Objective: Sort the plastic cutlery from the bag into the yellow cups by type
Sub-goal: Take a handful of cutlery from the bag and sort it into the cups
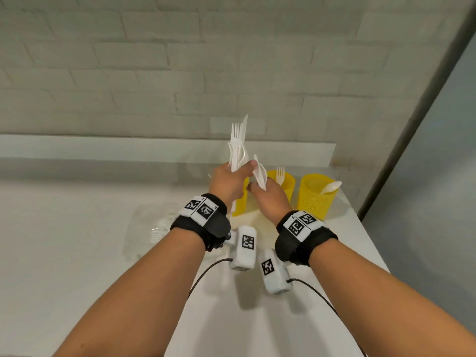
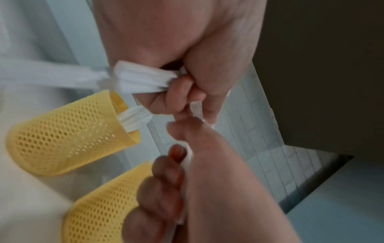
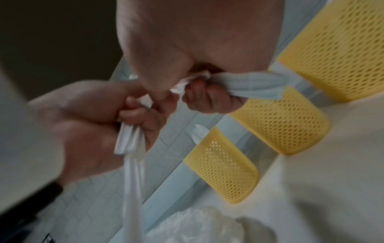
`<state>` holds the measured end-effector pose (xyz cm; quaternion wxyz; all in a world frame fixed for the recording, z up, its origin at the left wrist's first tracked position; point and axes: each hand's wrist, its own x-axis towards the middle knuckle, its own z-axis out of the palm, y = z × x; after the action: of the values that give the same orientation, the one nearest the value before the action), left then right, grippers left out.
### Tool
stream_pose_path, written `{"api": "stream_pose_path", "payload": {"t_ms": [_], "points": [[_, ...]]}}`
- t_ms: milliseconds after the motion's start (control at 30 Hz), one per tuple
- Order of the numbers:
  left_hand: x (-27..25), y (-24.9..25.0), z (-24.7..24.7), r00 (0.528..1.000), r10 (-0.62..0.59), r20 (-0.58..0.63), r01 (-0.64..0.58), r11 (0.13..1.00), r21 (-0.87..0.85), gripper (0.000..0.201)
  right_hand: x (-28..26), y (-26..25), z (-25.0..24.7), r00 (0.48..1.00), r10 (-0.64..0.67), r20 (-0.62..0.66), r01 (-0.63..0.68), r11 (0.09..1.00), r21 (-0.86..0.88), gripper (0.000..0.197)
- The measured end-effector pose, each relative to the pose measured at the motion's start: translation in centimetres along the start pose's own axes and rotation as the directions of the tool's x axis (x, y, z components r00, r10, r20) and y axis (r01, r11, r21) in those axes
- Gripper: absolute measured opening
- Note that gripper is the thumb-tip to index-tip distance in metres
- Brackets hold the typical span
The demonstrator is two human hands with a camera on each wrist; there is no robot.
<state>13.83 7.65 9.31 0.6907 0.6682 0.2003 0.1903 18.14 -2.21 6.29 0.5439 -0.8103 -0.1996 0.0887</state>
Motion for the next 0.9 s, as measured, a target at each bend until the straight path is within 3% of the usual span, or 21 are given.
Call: {"api": "stream_pose_path", "payload": {"t_ms": [100,167,267,467,567,767,900], "points": [[-0.4,0.4,-0.8,0.997,-0.041,0.073,0.047,0.995,-0.093,0.017,-0.9,0.3,-1.3,0.990,0.125,0.067,-0.135,0.974,0.180,0.022],[-0.6,0.5,-1.1,0.998,-0.047,0.049,0.054,0.989,-0.140,0.015,-1.3,0.7,-2.1,0.972,0.200,0.123,-0.227,0.935,0.273,0.020],[-0.7,-0.1,-1.3,0.999,-0.040,-0.025,0.036,0.990,-0.135,0.018,-1.6,1.3,-2.7,0.953,0.283,0.107,-0.303,0.899,0.317,0.018],[-1.9,-2.1,-0.1,0.991,-0.023,0.134,0.018,0.999,0.036,0.022,-1.8,1.0,-3.2,0.981,0.170,0.097,-0.196,0.869,0.454,0.016],[-2.1,-2.6,0.8,0.991,-0.017,0.130,0.013,0.999,0.033,0.033,-2.3,0.8,-3.4,0.985,0.108,0.137,-0.160,0.866,0.473,0.022],[-2.2,-2.1,1.7,0.991,0.012,0.134,-0.011,1.000,-0.005,0.023,-2.5,0.9,-3.7,0.978,0.135,0.160,-0.193,0.882,0.431,0.022],[-2.1,-2.1,2.2,0.989,0.021,0.146,-0.012,0.998,-0.066,0.019,-2.6,0.9,-4.1,0.963,0.169,0.209,-0.251,0.841,0.479,0.014]]}}
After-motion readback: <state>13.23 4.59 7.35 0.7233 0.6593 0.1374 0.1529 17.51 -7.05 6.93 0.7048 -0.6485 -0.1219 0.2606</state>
